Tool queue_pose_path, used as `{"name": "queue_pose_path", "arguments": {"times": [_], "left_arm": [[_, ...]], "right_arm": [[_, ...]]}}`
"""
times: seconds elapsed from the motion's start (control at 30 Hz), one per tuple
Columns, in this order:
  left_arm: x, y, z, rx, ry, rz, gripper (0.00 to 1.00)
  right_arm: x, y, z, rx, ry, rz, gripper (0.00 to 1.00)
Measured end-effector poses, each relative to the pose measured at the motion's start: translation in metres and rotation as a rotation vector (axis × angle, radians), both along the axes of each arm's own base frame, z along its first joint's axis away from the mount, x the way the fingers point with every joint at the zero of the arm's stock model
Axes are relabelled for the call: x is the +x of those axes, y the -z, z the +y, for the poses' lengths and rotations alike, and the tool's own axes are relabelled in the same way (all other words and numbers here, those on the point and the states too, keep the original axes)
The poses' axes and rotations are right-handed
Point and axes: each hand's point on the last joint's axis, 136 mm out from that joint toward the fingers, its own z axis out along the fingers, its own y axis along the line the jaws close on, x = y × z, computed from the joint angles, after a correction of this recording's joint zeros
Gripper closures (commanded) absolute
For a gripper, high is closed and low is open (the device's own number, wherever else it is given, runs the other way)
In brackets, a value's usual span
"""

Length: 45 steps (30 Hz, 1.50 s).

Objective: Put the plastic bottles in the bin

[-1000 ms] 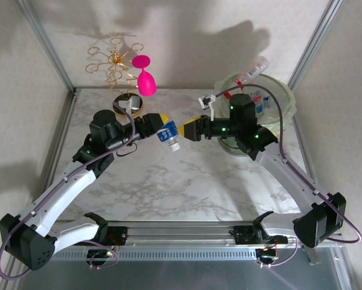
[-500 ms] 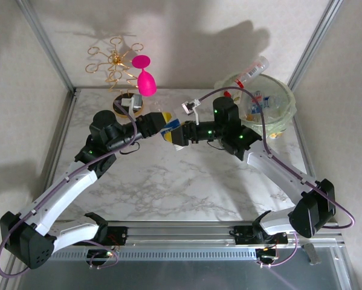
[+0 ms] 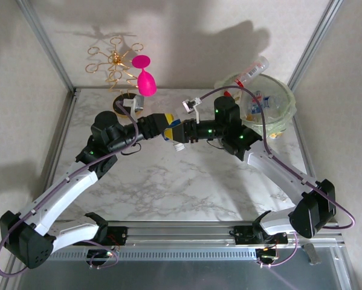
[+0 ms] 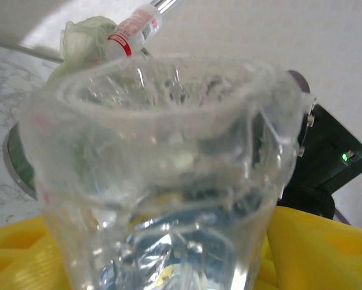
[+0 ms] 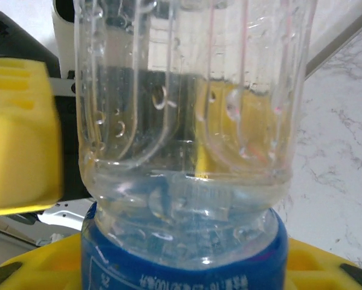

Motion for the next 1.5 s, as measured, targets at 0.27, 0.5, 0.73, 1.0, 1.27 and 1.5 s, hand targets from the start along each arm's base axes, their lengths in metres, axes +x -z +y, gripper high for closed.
{"name": "queue_pose_path", "arguments": {"times": [0.27,0.5,0.73,1.0,1.27,1.5], "left_arm": [[0.002,-0.004,0.018,0.074,-0.114,-0.022,0.0],[0.0,-0.043,0.082,0.133,-0.444,-0.142,0.0],[0.006,-0.037,0.111,0.195,-0.603,-0.137,0.02],[0.03,0.036,0.11,0.358,-0.641,0.015,0.05],[0.037,0.067,0.109,0.42,-0.642,0.069,0.06],[0.04,0.086,0.101,0.452,-0.616,0.103,0.06]], "right_arm": [[0.008,0.003,-0.01,-0.049,0.094,-0.03,0.62],[0.034,0.0,-0.04,-0.171,0.31,-0.087,0.64],[0.08,-0.05,-0.128,-0.241,0.657,-0.204,0.64],[0.103,-0.077,-0.209,-0.38,0.963,-0.262,0.64],[0.11,-0.076,-0.265,-0.542,1.216,-0.258,0.63],[0.112,-0.041,-0.279,-0.662,1.255,-0.199,0.62]]}}
